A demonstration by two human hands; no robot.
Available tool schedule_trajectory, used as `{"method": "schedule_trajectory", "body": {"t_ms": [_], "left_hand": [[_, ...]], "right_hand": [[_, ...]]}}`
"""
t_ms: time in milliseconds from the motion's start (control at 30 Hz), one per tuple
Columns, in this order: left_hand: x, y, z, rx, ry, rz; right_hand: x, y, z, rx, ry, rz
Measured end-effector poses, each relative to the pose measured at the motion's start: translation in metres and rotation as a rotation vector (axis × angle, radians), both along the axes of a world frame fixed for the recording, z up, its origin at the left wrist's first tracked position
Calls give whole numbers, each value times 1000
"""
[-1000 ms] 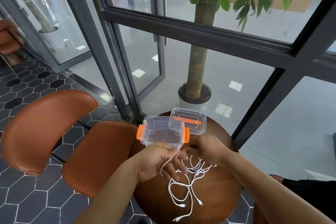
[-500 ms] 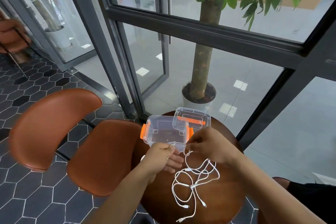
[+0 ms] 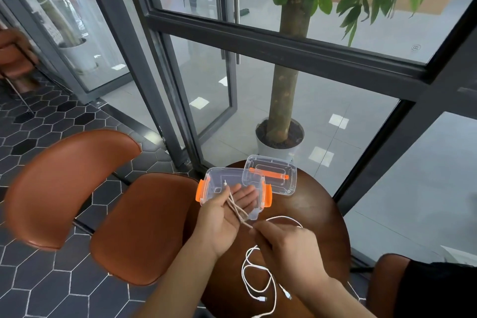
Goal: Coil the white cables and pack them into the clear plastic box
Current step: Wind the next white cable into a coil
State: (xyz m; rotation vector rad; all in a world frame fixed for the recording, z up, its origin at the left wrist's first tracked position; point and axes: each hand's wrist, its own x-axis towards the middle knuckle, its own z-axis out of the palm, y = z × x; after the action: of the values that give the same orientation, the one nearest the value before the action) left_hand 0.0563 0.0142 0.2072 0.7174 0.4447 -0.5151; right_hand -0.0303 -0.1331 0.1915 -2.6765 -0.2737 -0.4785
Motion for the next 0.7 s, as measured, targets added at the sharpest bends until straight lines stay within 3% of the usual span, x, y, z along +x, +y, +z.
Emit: {"method": "schedule_trajectory", "body": {"t_ms": [233,433,567,700], "left_hand": [[12,15,7,-40,-43,78],[19,22,18,-164,-88,112],[13,20,24,-145,-100,-20],[4,20,29,-104,-120,-195]], "right_hand": [[-17,-8,-17,12,-10,-16],[-2,-22,-42,-50,503,40],[24,-32,-39,312,737,4],[52,-46,-30,523,794,-82]]}}
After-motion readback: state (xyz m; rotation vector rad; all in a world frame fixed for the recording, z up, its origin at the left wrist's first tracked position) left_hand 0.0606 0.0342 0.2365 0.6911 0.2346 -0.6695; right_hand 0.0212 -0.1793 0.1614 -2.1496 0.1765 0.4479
